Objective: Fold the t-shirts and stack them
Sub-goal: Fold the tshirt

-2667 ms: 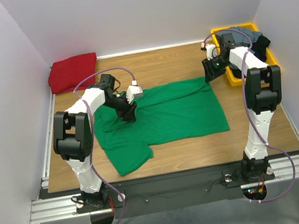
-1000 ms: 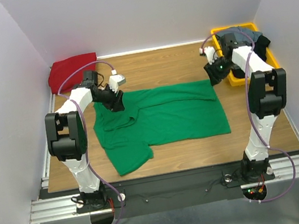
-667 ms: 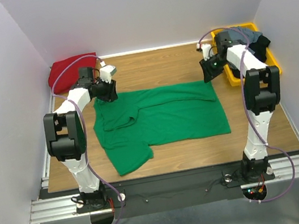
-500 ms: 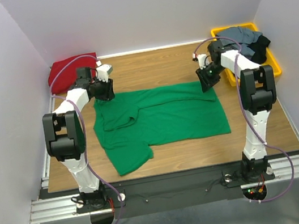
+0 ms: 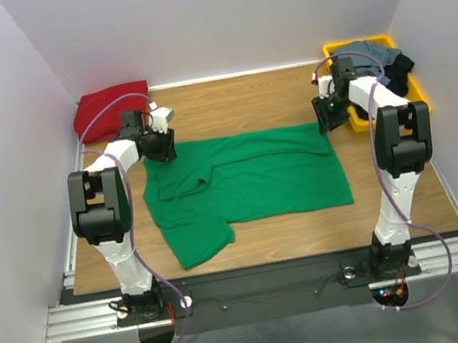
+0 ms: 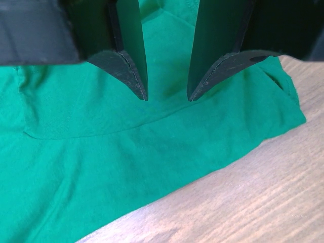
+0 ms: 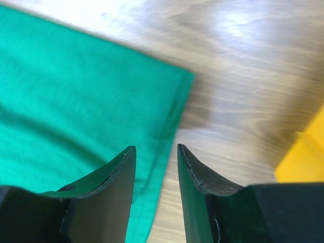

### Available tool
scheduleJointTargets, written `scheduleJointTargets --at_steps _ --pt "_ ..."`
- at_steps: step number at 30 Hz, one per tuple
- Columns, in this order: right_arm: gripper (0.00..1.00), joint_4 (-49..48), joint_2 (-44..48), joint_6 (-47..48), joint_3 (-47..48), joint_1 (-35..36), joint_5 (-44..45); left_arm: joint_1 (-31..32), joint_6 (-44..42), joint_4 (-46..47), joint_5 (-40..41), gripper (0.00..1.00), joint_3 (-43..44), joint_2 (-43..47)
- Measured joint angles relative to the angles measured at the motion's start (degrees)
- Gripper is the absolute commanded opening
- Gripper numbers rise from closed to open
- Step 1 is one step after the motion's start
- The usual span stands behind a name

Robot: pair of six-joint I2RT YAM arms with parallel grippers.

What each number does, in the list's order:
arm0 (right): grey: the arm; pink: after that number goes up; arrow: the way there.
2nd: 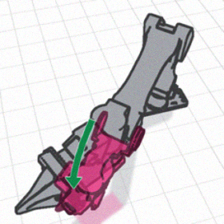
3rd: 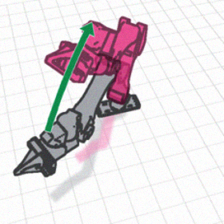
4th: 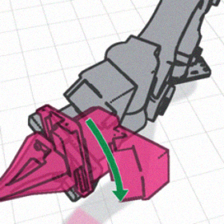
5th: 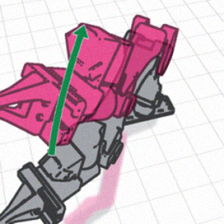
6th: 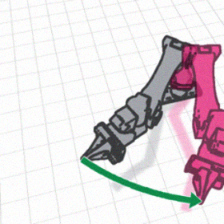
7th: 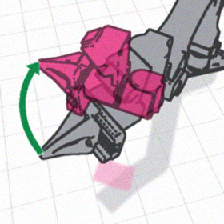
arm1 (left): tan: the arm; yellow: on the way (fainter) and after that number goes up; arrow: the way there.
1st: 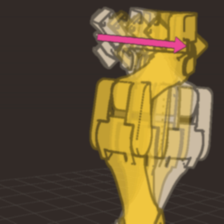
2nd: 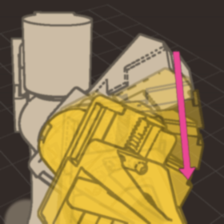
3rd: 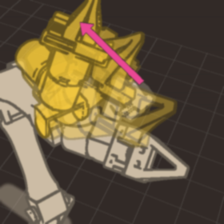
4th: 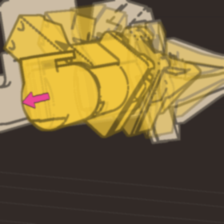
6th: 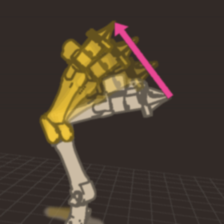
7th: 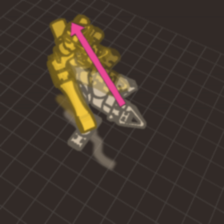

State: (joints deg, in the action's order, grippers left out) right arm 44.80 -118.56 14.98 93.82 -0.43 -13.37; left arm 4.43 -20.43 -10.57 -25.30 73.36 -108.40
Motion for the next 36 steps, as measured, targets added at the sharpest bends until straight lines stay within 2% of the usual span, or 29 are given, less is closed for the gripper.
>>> scheduleJointTargets --at_steps 7,14,16,19,29,36 --pt "0.45 -1.05 -1.9 -3.1 2.89 -1.4 -0.04 0.0 0.0 0.66 0.11 0.5 0.0 -0.24" --pt "0.39 -1.88 -4.55 -4.74 4.11 -1.38 -1.7 0.0 0.02 0.74 0.11 0.5 0.0 -0.92" --pt "0.36 -1.9 -5.09 -4.96 4.2 -1.38 -2.19 0.0 0.02 0.79 0.11 0.5 0.0 -1.18" --pt "0.26 -1.88 -5.55 -5.66 4.22 -1.38 -2.71 0.0 0.02 0.72 0.11 0.5 0.0 -1.49" --pt "0.01 -1.9 -5.64 -5.79 4.42 -1.38 -2.86 -0.07 0.17 0.96 0.81 0.49 0.02 -2.78" --pt "0.0 -2.08 -5.64 -5.68 7.65 -1.38 -1.95 -0.72 0.92 1.01 2.05 0.47 1.66 -4.39"
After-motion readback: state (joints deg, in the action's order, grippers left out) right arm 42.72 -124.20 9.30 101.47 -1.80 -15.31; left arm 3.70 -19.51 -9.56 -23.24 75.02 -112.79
